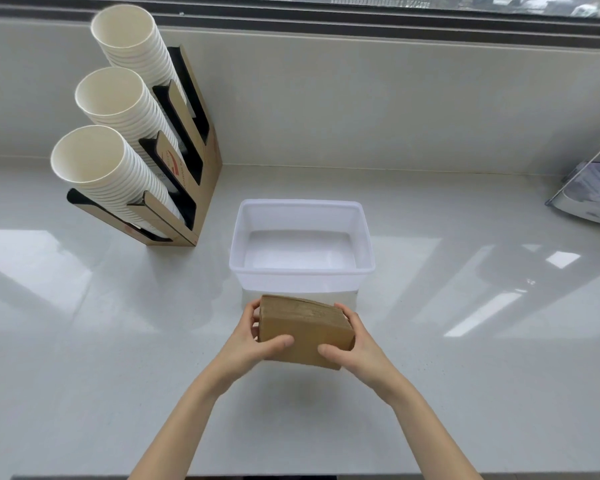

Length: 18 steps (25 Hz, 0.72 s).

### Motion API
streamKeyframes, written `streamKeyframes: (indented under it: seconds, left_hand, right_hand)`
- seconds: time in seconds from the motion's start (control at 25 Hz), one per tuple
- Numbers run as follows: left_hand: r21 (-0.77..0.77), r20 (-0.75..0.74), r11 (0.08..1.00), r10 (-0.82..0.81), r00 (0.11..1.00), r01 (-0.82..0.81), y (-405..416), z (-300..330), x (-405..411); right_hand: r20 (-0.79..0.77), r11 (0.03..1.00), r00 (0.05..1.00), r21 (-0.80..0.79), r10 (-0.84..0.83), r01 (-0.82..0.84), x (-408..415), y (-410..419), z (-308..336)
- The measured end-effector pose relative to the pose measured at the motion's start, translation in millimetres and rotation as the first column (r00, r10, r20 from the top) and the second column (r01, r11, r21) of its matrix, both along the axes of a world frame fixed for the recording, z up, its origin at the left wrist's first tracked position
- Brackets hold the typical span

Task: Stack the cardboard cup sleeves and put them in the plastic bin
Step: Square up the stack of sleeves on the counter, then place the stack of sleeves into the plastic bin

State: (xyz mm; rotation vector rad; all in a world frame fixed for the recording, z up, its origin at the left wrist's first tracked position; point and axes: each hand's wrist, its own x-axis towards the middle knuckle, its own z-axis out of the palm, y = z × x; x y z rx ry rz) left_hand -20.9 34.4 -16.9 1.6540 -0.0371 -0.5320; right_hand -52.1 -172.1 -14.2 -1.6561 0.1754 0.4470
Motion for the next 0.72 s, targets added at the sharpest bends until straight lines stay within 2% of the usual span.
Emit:
streamKeyframes:
  seconds: [0.28,0.4,0.52,0.72]
  left_hand:
    - [-0.170,-0.014,0.976,0.138,0.990,-0.139,-6.1,19.6,8.6]
    - [-0.214,-0.045,0.970,0.105,0.993,-0.112,-3.5,22.0,10.1]
    - [-0.257,-0.037,0.964,0.065,0.997,-0.072,-3.0,23.4,8.9]
    - [-0.303,-0.009,0.945,0.124,0.992,-0.121,-14.0,22.2,6.5]
  right_hand:
    - [-0.052,0.984,0.990,0.112,-0.132,0.137,8.5,16.9,19.9]
    - [-0.083,0.974,0.984,0.150,-0.157,0.168,9.5,19.5,21.7]
    - [-0.124,0.944,0.975,0.254,-0.185,0.212,9.3,22.1,26.1]
    - [-0.182,0.896,0.961,0.358,-0.208,0.262,7.7,36.6,33.6]
